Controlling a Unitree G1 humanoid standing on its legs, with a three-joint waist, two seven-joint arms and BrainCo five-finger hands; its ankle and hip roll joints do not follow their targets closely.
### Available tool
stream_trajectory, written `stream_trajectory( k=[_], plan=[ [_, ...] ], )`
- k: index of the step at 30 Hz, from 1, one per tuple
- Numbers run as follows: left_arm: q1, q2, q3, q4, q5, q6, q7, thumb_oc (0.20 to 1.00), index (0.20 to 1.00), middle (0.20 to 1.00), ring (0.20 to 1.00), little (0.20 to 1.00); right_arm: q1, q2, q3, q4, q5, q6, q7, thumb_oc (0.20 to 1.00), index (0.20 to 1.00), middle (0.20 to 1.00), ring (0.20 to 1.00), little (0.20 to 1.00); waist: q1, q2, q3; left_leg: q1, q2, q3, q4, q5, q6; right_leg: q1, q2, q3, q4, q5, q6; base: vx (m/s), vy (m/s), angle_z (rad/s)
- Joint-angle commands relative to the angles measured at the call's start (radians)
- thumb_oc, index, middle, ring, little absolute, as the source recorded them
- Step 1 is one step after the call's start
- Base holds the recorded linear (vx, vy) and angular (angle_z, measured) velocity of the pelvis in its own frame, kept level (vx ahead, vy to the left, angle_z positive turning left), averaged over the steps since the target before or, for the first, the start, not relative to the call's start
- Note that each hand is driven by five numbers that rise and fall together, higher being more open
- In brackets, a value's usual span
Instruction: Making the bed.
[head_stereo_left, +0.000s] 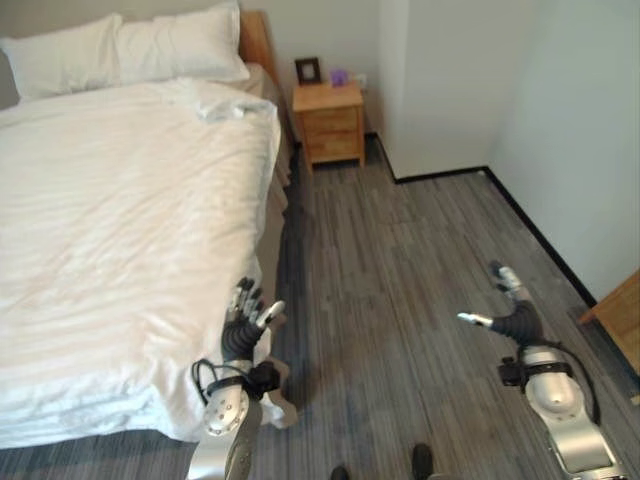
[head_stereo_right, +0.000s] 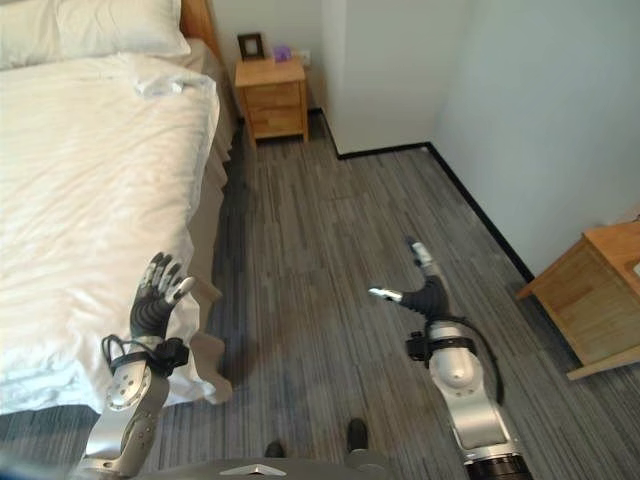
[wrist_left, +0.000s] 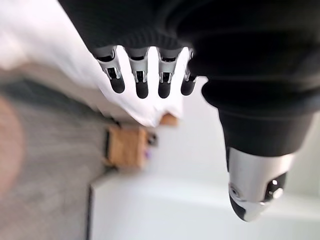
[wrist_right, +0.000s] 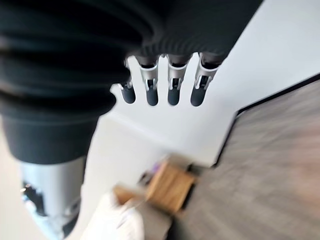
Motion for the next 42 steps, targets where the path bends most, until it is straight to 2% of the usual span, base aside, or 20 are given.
stream_trajectory(
  k=[1,6,8,10,14,15,18,24,25,26,27,28,29,30,31,32,36,37,39,42],
  plan=[
    [-0.023,0.060,0.045,-0.041,0.079,-0.041,-0.005,1.000,1.000,1.000,1.000,1.000,-0.067,-0.036,-0.011,-0.039,-0.027,-0.052,-0.010,1.000,1.000,1.000,1.000,1.000,0.013,-0.031,0.029,-0.034,0.011,0.032,0.040,-0.077,-0.047,0.105,-0.066,-0.080,0.023,-0.183,0.078,0.09,0.068,0.04],
    [-0.068,0.123,0.076,-0.055,0.125,-0.039,0.014,1.000,1.000,1.000,1.000,1.000,-0.146,-0.043,0.026,-0.018,-0.031,-0.056,0.009,1.000,1.000,1.000,1.000,1.000,0.024,-0.035,0.042,0.025,-0.001,-0.001,0.021,-0.094,-0.005,0.021,-0.074,-0.041,0.310,-0.207,0.101,0.10,0.126,0.11],
    [-0.109,0.144,0.087,-0.059,0.106,-0.048,0.040,1.000,1.000,1.000,1.000,1.000,-0.188,-0.058,0.055,-0.022,-0.004,-0.068,0.039,1.000,1.000,1.000,1.000,1.000,0.023,-0.023,0.069,0.062,0.011,-0.015,0.018,-0.107,0.012,-0.068,-0.083,-0.028,0.496,-0.131,0.157,0.13,0.095,-0.04],
    [-0.118,0.147,0.088,-0.060,0.094,-0.054,0.038,1.000,1.000,1.000,1.000,1.000,-0.193,-0.060,0.055,-0.027,0.010,-0.078,0.049,1.000,1.000,1.000,1.000,1.000,0.025,-0.022,0.069,0.074,0.016,-0.012,0.017,-0.117,0.012,-0.091,-0.090,-0.034,0.527,-0.141,0.155,0.16,0.042,-0.08],
    [-0.181,0.162,0.066,-0.071,0.060,-0.072,0.030,1.000,1.000,1.000,1.000,1.000,-0.201,-0.073,0.056,-0.036,0.068,-0.090,0.067,1.000,1.000,1.000,1.000,1.000,-0.007,-0.041,0.070,0.113,0.015,-0.058,0.011,-0.154,-0.013,-0.153,-0.029,-0.016,0.341,-0.197,0.097,0.33,-0.072,0.14],
    [-0.209,0.178,0.060,-0.066,0.064,-0.072,0.029,1.000,1.000,1.000,1.000,1.000,-0.208,-0.061,0.054,-0.038,0.131,-0.102,0.074,1.000,1.000,1.000,1.000,1.000,-0.023,-0.050,0.071,0.133,0.025,-0.072,0.011,-0.181,-0.036,-0.167,-0.050,-0.036,0.175,-0.166,0.095,0.41,-0.159,0.39],
    [-0.237,0.187,0.060,-0.042,0.072,-0.068,0.025,1.000,1.000,1.000,1.000,1.000,-0.213,-0.050,0.049,-0.040,0.150,-0.107,0.074,1.000,1.000,1.000,1.000,1.000,-0.050,-0.042,0.077,0.187,0.065,-0.089,0.011,-0.223,-0.065,-0.206,-0.069,-0.064,0.048,-0.104,0.118,0.47,-0.150,0.48],
    [-0.223,0.178,0.060,-0.027,0.101,-0.071,0.020,1.000,1.000,1.000,1.000,1.000,-0.175,-0.040,0.042,-0.038,0.151,-0.111,0.086,1.000,1.000,1.000,1.000,1.000,-0.102,-0.044,0.050,0.312,0.124,-0.114,0.033,-0.309,-0.093,-0.229,-0.075,-0.006,0.052,-0.039,0.126,0.51,-0.176,0.31],
    [-0.198,0.158,0.060,-0.023,0.088,-0.074,0.024,1.000,1.000,1.000,1.000,1.000,-0.155,-0.046,0.049,-0.010,0.144,-0.106,0.088,1.000,1.000,1.000,1.000,1.000,-0.112,-0.032,0.041,0.289,0.166,-0.111,0.174,-0.213,-0.122,-0.201,-0.043,0.001,0.079,-0.037,0.102,0.36,-0.146,-0.07],
    [-0.196,0.156,0.060,-0.023,0.088,-0.075,0.024,1.000,1.000,1.000,1.000,1.000,-0.154,-0.048,0.050,-0.010,0.144,-0.107,0.088,1.000,1.000,1.000,1.000,1.000,-0.115,-0.028,0.038,0.281,0.171,-0.114,0.184,-0.218,-0.125,-0.201,-0.041,-0.003,0.079,-0.038,0.100,0.62,-0.260,-0.01],
    [-0.182,0.136,0.063,-0.019,0.066,-0.082,0.039,1.000,1.000,1.000,1.000,1.000,-0.146,-0.050,0.069,0.013,0.144,-0.111,0.087,1.000,1.000,1.000,1.000,1.000,-0.111,-0.010,0.038,0.253,0.193,-0.108,0.322,-0.090,-0.141,-0.160,-0.009,-0.018,0.082,-0.052,0.070,0.48,-0.318,0.18],
    [-0.165,0.120,0.061,-0.018,0.049,-0.071,0.035,1.000,1.000,1.000,1.000,1.000,-0.138,-0.050,0.074,0.003,0.148,-0.102,0.089,1.000,1.000,1.000,1.000,1.000,-0.089,-0.037,0.066,0.100,0.176,-0.121,0.623,0.022,-0.123,-0.077,0.001,-0.029,0.051,-0.074,0.020,0.46,-0.314,0.29],
    [-0.165,0.121,0.061,-0.019,0.049,-0.070,0.035,1.000,1.000,1.000,1.000,1.000,-0.138,-0.049,0.073,0.003,0.148,-0.102,0.089,1.000,1.000,1.000,1.000,1.000,-0.095,-0.044,0.062,0.087,0.168,-0.128,0.627,0.027,-0.122,-0.083,-0.008,-0.033,0.050,-0.070,0.020,0.52,-0.404,0.14],
    [-0.151,0.119,0.062,-0.034,0.034,-0.073,0.026,1.000,1.000,1.000,1.000,1.000,-0.128,-0.048,0.062,0.004,0.165,-0.099,0.077,1.000,1.000,1.000,1.000,1.000,-0.053,-0.077,0.100,-0.020,0.151,-0.101,0.817,0.010,-0.090,0.007,0.005,-0.010,0.027,-0.105,-0.019,0.29,-0.205,-0.31],
    [-0.152,0.121,0.062,-0.035,0.034,-0.073,0.026,1.000,1.000,1.000,1.000,1.000,-0.129,-0.046,0.062,0.004,0.165,-0.099,0.077,1.000,1.000,1.000,1.000,1.000,-0.055,-0.084,0.098,-0.028,0.144,-0.102,0.819,0.014,-0.088,0.002,-0.001,-0.010,0.027,-0.102,-0.019,0.64,-0.248,-0.74],
    [-0.146,0.115,0.053,-0.047,0.024,-0.066,0.013,1.000,1.000,1.000,1.000,1.000,-0.125,-0.049,0.065,0.000,0.168,-0.090,0.088,1.000,1.000,1.000,1.000,1.000,-0.009,-0.102,0.122,-0.136,0.108,-0.069,0.863,-0.067,-0.076,0.062,-0.008,0.017,0.015,-0.141,-0.023,0.43,-0.034,-0.60],
    [-0.111,0.100,0.051,-0.071,0.041,-0.055,-0.014,1.000,1.000,1.000,1.000,1.000,-0.112,-0.051,0.054,-0.001,0.160,-0.089,0.098,1.000,1.000,1.000,1.000,1.000,0.051,-0.100,0.129,-0.279,0.078,0.049,0.587,-0.092,-0.056,0.153,-0.002,0.063,0.015,-0.230,-0.006,0.63,0.100,-0.41],
    [-0.101,0.098,0.055,-0.080,0.047,-0.051,-0.022,1.000,1.000,1.000,1.000,1.000,-0.117,-0.055,0.064,0.019,0.152,-0.090,0.100,1.000,1.000,1.000,1.000,1.000,0.078,-0.072,0.124,-0.316,0.068,0.059,0.350,-0.043,-0.050,0.194,0.027,0.076,0.015,-0.273,0.007,0.61,0.216,0.00],
    [-0.093,0.096,0.057,-0.084,0.049,-0.045,-0.021,1.000,1.000,1.000,1.000,1.000,-0.114,-0.056,0.067,0.039,0.140,-0.092,0.097,1.000,1.000,1.000,1.000,1.000,0.112,-0.061,0.117,-0.347,0.058,0.061,0.108,0.039,-0.062,0.254,0.044,0.095,0.015,-0.327,0.014,0.66,0.201,-0.02],
    [-0.091,0.100,0.052,-0.085,0.050,-0.045,-0.018,1.000,1.000,1.000,1.000,1.000,-0.107,-0.055,0.064,0.046,0.129,-0.094,0.089,1.000,1.000,1.000,1.000,1.000,0.133,-0.081,0.119,-0.418,0.070,0.089,0.011,0.065,-0.078,0.328,0.032,0.106,0.015,-0.373,0.019,0.53,0.142,-0.39]
  ],
)
